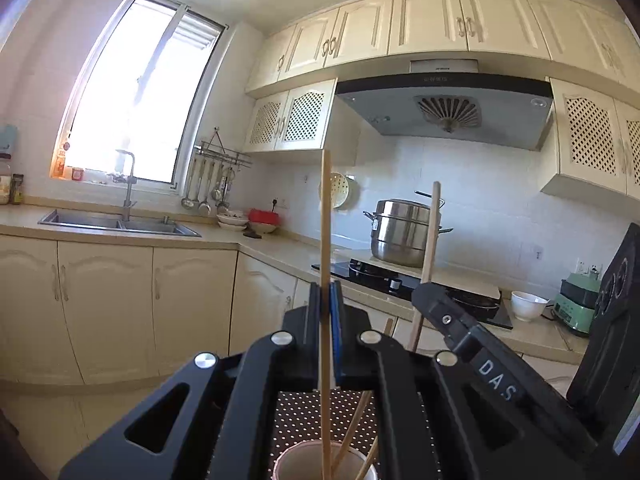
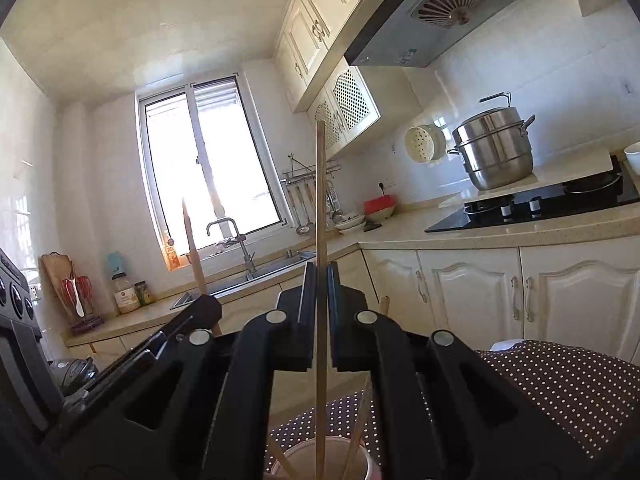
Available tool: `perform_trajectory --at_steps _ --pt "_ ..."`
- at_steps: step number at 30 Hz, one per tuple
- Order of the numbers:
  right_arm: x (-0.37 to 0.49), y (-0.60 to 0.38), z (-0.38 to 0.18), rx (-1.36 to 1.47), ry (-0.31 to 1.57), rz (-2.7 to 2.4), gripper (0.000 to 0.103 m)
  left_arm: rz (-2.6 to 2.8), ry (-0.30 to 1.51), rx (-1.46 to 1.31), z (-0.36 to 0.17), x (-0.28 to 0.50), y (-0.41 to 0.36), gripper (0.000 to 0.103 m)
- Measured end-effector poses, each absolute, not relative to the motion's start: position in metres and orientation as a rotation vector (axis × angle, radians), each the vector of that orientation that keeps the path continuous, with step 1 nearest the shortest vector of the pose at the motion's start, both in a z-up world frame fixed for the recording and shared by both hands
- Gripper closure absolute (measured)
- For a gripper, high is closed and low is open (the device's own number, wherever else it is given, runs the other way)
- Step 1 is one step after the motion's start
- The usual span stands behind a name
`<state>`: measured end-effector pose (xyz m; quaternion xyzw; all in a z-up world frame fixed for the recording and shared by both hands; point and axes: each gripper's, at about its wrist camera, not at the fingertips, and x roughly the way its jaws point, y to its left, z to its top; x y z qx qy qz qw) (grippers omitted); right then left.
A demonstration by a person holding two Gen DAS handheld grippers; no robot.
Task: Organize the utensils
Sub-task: 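Raise both held chopsticks upright above the pink cup, then drop the chopsticks into the pink cup by opening both tools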
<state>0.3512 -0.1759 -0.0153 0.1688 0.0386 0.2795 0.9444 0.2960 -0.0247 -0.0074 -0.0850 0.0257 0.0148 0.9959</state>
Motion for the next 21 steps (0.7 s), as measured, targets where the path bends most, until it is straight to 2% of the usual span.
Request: perform_trajectory --at_steps 10,12,16,18,21 --pt "0.343 -0.173 -0.036 0.282 0.133 0.569 0.097 0.020 0.067 -0.139 -0.008 0.296 -0.026 0.094" --pt "0.340 -0.174 -0.037 0.274 0.135 0.567 0.097 0.022 0.082 -0.146 -0.008 0.296 -0.024 0.077" --pt "0.334 -0.176 -0.037 0.265 0.142 0.560 0.097 0.021 0.091 -0.162 -0.007 0.291 -0.019 0.062" --pt "0.330 -0.176 -0.038 0.257 0.144 0.555 0.097 0.012 0.091 -0.166 -0.005 0.288 -0.018 0.046" --pt "0.326 -0.176 -0.040 0.249 0.154 0.548 0.097 0.014 0.077 -0.167 -0.001 0.280 -0.017 0.034"
